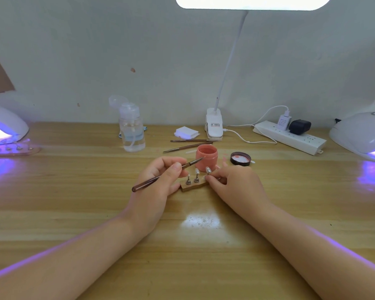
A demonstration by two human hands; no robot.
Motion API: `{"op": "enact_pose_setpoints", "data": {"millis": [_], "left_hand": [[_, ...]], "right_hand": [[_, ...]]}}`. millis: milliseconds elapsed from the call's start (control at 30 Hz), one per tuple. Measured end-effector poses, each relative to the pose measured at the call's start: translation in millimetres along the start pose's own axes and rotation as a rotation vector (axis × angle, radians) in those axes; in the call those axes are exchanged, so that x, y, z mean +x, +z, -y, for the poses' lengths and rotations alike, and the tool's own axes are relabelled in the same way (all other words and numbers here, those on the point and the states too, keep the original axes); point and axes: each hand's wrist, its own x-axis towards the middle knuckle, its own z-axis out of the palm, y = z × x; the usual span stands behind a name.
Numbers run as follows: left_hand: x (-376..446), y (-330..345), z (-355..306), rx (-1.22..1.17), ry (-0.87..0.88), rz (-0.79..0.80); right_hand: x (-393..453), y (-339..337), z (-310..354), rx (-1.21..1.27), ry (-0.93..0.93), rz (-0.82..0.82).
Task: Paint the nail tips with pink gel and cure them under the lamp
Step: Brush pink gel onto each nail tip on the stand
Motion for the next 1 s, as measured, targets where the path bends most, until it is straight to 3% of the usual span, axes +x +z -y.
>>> {"op": "enact_pose_setpoints", "data": {"millis": [233,367,467,700,833,1000], "left_hand": [[1.7,-0.8,2.4,0.058,0.023,-0.043],[13.6,-4.3,-8.7,0.249,0.134,-0.183],[33.0,-4.6,-29.7,0.381,0.187,-0.203],[90.4,24.8,-67.9,0.84,0.168,-0.008],[114.1,43.8,-70.3,1.001,0.054,0.144],[126.6,56.1,-58.9,1.114,-0.025,0.206]], "right_hand": [[-2.5,-0.3,3.0,-0.025,-0.044,-0.02],[-6.7,-1.8,3.7,0.06,-0.086,-0.078],[-8.9,-2.5,4.4,0.106,-0.119,-0.096],[-10.6,-0.7,-0.5,0.232,-0.099,-0.124],[-9.9,-0.5,-3.8,0.337,-0.059,-0.095],[-8.1,2.1,-3.2,0.379,-0.06,-0.097]]}}
